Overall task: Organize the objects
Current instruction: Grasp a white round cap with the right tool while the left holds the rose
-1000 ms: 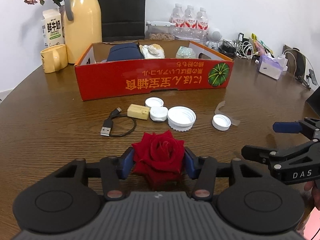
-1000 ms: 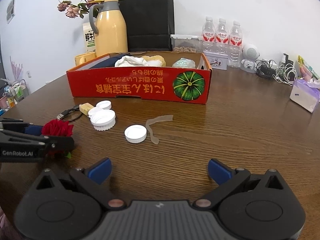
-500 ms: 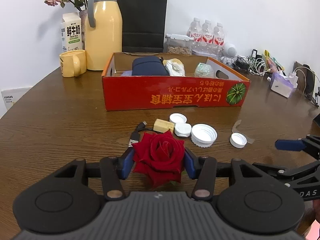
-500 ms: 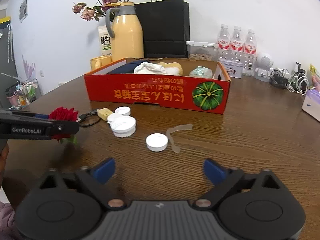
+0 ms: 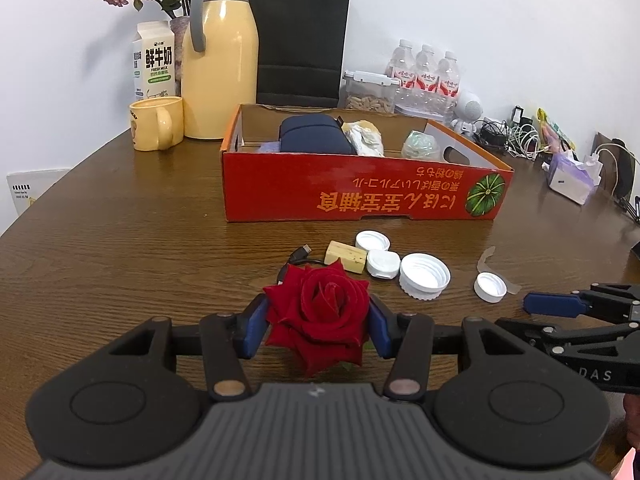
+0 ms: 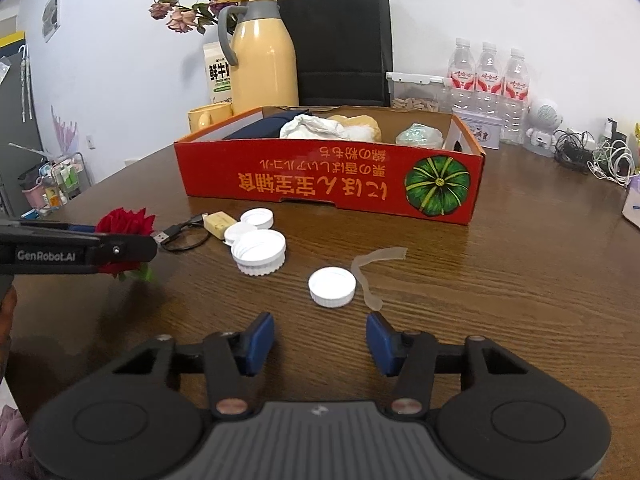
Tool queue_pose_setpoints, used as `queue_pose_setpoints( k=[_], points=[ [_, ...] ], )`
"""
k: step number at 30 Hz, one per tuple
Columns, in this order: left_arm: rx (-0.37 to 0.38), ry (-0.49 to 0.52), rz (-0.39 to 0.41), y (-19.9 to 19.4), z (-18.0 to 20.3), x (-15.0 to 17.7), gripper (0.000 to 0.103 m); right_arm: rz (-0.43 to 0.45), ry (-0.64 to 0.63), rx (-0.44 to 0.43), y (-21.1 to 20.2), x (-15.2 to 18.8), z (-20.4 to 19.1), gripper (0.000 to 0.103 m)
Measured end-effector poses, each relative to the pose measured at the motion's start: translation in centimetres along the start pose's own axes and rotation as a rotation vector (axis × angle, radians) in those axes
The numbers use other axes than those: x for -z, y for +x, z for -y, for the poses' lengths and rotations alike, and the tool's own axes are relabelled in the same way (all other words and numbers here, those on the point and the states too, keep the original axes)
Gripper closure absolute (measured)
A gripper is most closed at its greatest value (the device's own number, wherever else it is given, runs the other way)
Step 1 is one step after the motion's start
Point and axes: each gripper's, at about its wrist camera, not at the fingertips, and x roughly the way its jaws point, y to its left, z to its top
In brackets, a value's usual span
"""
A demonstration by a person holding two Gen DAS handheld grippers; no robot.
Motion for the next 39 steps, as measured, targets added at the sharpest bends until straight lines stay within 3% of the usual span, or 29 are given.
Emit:
queue_pose_setpoints(
  k=[3,18,20,21,26,39],
  points=[
    [-0.001,-0.006,-0.002,0.1,-0.2,0.0,0.051,-0.001,-0.006,-0.002,0.7,-0.5,-0.2,0.064],
    [0.0,-0.015,-0.001,0.2,-0.6,-0.3,0.05,-0.031,-0.015,0.047,3.7,-3.0,-0.2,0.064],
    [-0.001,-0.015,-0.002,0.2,-0.6,-0.3,0.05,-0.03,-0.019,0.045,3.9,-3.1,-0.2,0.068],
    [-0.001,-0.015,-0.002,0.3,-0.6,-0.3,0.05,-0.028,-0.02,0.043,3.9,-3.1,-0.2,0.075],
    [-0.002,-0.016,-0.001,0.3,-0.6,-0.3,0.05,-0.019,-0.019,0.039,3.9,-3.1,-0.1,0.075],
    [0.029,0.011,0.069,-0.1,0.6,-3.2,0.05,0.102,-0.033,0.025,1.3,-4.6,-0.1,0.075]
  ],
)
